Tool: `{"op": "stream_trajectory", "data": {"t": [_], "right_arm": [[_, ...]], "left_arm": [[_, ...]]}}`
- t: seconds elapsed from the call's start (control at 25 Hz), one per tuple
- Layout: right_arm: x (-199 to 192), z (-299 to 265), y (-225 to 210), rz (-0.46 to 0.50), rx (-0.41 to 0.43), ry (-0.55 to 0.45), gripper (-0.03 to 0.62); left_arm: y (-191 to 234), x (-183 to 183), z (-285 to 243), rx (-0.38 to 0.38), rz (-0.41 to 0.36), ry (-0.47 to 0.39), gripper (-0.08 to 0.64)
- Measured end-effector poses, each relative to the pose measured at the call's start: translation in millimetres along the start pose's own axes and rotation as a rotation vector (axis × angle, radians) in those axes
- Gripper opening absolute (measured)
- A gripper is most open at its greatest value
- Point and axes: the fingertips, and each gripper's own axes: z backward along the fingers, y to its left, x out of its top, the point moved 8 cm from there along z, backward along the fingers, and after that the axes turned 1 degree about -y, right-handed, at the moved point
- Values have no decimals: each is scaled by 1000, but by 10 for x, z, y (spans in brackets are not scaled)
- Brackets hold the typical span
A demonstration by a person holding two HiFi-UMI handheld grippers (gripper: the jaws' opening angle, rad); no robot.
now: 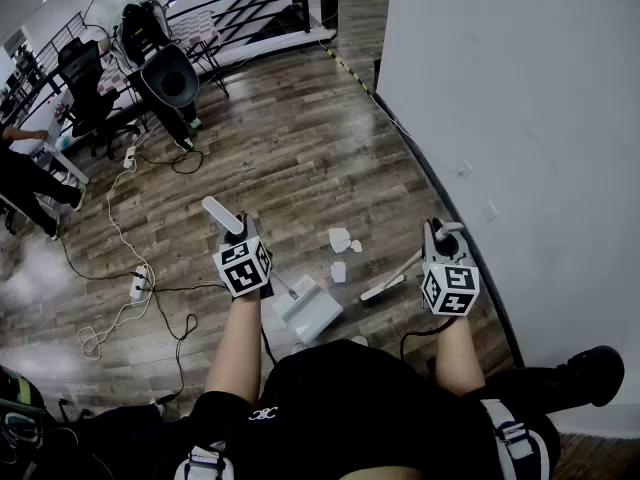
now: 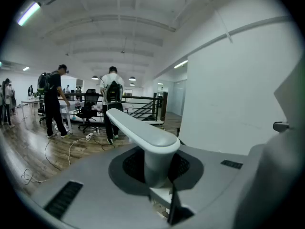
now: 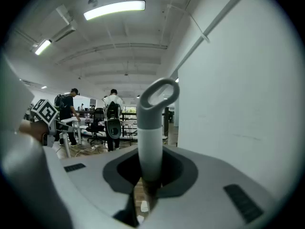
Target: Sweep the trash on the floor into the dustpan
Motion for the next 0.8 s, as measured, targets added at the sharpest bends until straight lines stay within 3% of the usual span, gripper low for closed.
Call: {"op": "stream_trajectory", "data": {"t": [0.56, 0.8], "right_arm": [[-19, -12, 245, -33, -45, -9, 64], [31, -26, 586, -12, -41, -11, 64]], "left_arm": [[441, -140, 25, 14, -3, 8, 57], [797, -159, -13, 24, 6, -7, 57]]}}
